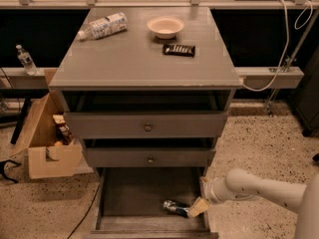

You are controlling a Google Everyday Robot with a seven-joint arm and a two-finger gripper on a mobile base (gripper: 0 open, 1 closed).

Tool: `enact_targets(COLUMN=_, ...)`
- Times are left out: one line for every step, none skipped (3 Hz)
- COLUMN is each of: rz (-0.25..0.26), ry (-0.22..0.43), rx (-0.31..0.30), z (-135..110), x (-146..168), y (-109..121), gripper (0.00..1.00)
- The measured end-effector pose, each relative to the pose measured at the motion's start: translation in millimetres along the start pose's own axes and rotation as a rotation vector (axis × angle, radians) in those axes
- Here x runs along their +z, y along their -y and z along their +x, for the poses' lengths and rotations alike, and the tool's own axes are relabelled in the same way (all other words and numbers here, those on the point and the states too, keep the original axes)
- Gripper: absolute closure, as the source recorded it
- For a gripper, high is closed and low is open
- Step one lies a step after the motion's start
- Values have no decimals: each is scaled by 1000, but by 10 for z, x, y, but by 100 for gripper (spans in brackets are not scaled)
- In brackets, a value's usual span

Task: Pick redbull can from bottom drawer and place on counter

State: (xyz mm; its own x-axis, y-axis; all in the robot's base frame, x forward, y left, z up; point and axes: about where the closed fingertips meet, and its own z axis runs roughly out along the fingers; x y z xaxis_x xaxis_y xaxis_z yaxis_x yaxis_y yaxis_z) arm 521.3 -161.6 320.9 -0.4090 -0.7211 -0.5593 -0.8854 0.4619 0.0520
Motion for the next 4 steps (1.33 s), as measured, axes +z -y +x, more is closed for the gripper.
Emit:
enact_targets(rz=-32, ry=-3, rx=-68, z=169, x=318, y=47, gripper=0)
enact_targets(rz=-43, ry=-18, rx=-152, z=296, x=592, y=49, gripper=0)
enact_targets(rz=-46, ry=-30, rx=-208, z=369, x=882, y=73, gripper=0)
enact_targets(rz=-37, ry=-50, rx=-248, z=397, x=1131, y=119, gripper=0)
